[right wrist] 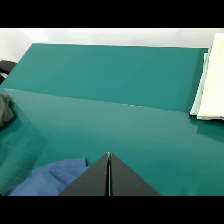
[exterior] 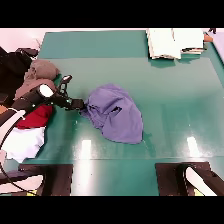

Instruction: Fold the shirts.

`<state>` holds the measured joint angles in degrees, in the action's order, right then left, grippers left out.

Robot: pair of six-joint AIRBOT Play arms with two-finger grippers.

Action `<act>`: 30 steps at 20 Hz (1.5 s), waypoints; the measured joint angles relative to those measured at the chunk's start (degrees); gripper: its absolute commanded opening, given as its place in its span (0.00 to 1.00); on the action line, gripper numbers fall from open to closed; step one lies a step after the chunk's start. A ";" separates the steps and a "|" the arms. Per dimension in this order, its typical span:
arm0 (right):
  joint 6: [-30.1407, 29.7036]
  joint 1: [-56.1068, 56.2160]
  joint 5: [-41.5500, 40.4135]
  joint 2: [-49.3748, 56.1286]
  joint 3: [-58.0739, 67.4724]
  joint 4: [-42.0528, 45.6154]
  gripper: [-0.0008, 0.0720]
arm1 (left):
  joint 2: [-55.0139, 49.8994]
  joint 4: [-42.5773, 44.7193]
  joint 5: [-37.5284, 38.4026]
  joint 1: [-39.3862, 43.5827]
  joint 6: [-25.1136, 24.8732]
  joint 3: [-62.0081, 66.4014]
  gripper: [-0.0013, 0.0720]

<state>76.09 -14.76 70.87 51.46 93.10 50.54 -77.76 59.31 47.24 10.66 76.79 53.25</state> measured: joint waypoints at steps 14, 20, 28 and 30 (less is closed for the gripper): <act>-0.98 1.05 -0.33 2.43 -49.00 -3.61 0.70 | -1.20 1.90 4.02 0.48 -0.35 19.65 0.05; -4.87 16.74 -13.03 11.74 -60.89 -12.83 0.61 | -1.25 2.12 4.20 0.46 -0.35 20.59 0.05; -5.68 31.61 -21.77 22.45 -50.05 -9.20 0.03 | 0.66 5.84 4.39 0.48 0.07 21.29 0.05; -5.66 31.08 -20.76 21.07 -46.77 -6.03 0.03 | 3.15 9.20 4.42 0.48 1.42 22.91 0.05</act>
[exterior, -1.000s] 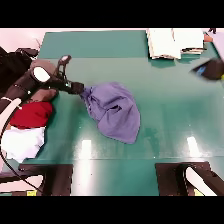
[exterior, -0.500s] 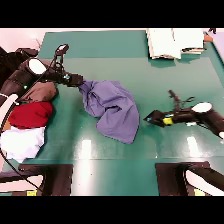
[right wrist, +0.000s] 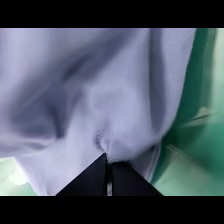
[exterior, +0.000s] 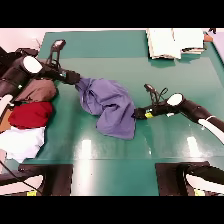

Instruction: Fold the shirts.

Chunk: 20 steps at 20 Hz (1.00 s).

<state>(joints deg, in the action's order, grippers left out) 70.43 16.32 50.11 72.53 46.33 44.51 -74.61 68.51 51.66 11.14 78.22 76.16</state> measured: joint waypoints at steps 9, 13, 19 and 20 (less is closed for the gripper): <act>0.57 -16.06 13.27 -22.47 29.68 8.59 0.03 | 21.99 12.15 0.68 0.00 2.23 21.03 0.05; 1.90 -23.91 18.69 -28.02 43.45 9.09 0.03 | 29.31 13.00 2.64 0.00 2.27 28.28 0.05; 5.46 -31.52 27.74 -25.79 57.57 9.22 0.03 | 30.23 13.18 5.49 0.02 2.29 30.73 0.05; 5.97 -31.65 29.09 -24.06 58.60 9.51 0.03 | 28.98 13.22 6.34 0.04 2.32 29.88 0.05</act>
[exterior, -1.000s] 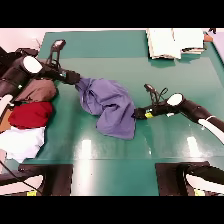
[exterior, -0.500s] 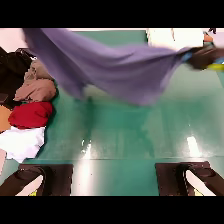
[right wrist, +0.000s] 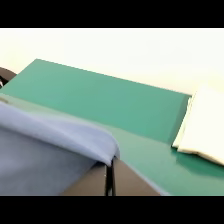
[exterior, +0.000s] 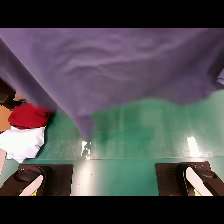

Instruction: Fold the shirts.

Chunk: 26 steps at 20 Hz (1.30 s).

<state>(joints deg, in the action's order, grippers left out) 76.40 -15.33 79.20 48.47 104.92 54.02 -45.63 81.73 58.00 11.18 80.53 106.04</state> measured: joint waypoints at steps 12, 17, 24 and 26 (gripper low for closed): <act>3.04 13.57 -3.19 29.51 -19.21 11.13 0.55 | -30.58 0.11 -1.46 -1.20 3.98 -26.34 0.57; 3.06 11.93 -2.64 34.62 -16.13 7.61 0.55 | -32.24 -0.70 2.80 -9.27 6.47 -27.82 0.62; 1.46 10.60 -1.03 22.51 -28.50 4.83 0.55 | -20.81 -9.62 10.49 -18.91 1.60 -48.22 0.62; 1.29 10.60 -1.99 18.49 -33.20 3.67 0.55 | -18.12 -14.25 10.73 -19.56 -0.24 -56.87 0.62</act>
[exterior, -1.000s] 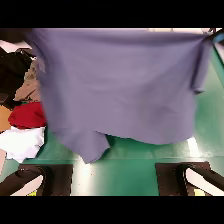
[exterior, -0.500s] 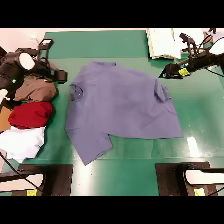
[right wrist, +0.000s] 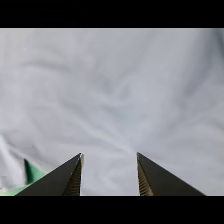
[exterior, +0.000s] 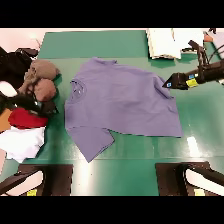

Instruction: Fold the shirts.

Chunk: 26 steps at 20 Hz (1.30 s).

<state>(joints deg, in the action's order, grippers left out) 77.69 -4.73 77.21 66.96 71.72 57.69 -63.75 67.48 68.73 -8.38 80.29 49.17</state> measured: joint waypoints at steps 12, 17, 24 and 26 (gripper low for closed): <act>-0.20 -1.01 -2.56 -8.92 -9.92 -2.47 0.55 | 2.60 -12.61 -12.04 6.27 -3.69 -17.35 0.05; -0.20 -10.58 1.01 -12.22 -18.21 2.64 0.60 | 4.50 -13.27 -11.69 7.32 -3.04 -12.04 0.05; -1.44 -33.46 1.81 -12.48 -35.47 9.97 0.62 | 6.16 -13.66 -11.10 7.56 -3.23 -7.63 0.05; -1.99 -35.63 0.70 -10.27 -37.75 10.14 0.62 | 6.25 -13.77 -11.15 7.56 -3.28 -7.39 0.05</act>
<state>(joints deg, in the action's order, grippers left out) 75.70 -40.36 77.91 56.69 33.98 67.83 -57.49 53.71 57.58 -0.82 77.01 41.78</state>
